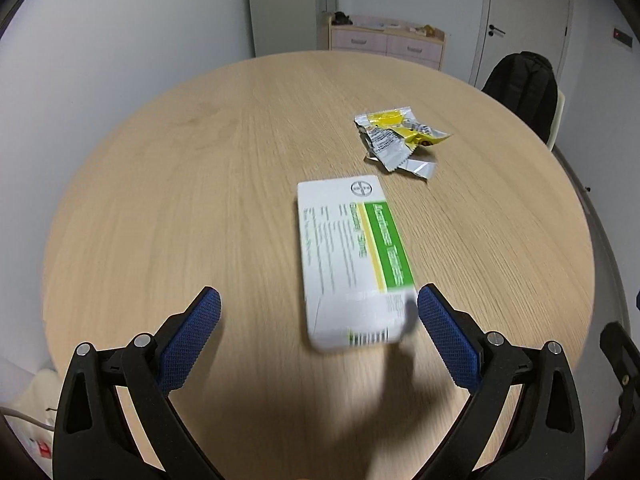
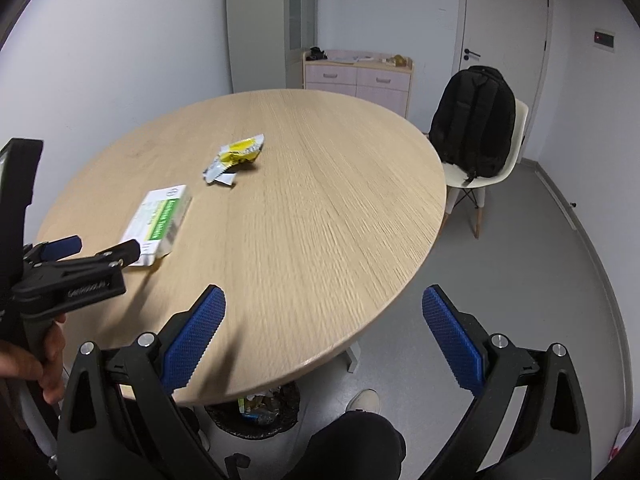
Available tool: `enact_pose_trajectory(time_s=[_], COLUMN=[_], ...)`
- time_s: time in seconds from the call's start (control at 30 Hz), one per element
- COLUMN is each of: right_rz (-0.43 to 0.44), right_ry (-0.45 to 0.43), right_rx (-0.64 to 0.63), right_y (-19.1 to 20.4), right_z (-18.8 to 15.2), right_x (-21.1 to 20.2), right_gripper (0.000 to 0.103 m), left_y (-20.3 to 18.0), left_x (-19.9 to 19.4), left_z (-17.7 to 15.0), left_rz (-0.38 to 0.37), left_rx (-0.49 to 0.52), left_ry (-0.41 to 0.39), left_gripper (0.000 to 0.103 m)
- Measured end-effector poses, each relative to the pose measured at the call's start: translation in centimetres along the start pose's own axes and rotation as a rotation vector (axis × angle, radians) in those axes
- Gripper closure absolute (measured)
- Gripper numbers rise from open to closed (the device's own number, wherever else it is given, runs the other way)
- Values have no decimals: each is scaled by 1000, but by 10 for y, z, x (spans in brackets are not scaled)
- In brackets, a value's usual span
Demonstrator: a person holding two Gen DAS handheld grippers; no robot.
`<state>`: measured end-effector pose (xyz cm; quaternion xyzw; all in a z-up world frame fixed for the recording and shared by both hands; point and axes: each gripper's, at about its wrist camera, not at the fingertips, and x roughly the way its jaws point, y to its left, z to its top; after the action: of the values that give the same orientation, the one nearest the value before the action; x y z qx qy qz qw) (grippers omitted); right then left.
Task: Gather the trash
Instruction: 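Move the left tool to the Acarbose Tablets box and grasp it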
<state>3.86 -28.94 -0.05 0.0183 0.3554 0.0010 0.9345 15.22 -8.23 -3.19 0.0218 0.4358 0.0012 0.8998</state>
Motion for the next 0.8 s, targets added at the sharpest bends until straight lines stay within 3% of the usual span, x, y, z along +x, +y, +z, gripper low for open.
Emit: enact_pose_trajectory(time_s=[0.2,0.37,0.43,0.53,0.8], right_rz=[9,11,11,12,16], right_ry=[15,14,9,6,12], right_rx=[-4,-30,-44,-64,-78], right_y=[2,12,17,23,31], right_z=[18,41,50,59,68], right_x=[28,46,51,56,65], right_gripper=[8,8,8,8,8], left_y=[2,4,6,3,-2], left_x=[23,27,25,25,43], left_z=[20,33,37,46,49], left_rz=[-14,-27,-59,-43,-19], left_rx=[-22,-24,-52,-65,-65], left_ry=[19,35,40,19,53], left_gripper=[9,22,20,16,16])
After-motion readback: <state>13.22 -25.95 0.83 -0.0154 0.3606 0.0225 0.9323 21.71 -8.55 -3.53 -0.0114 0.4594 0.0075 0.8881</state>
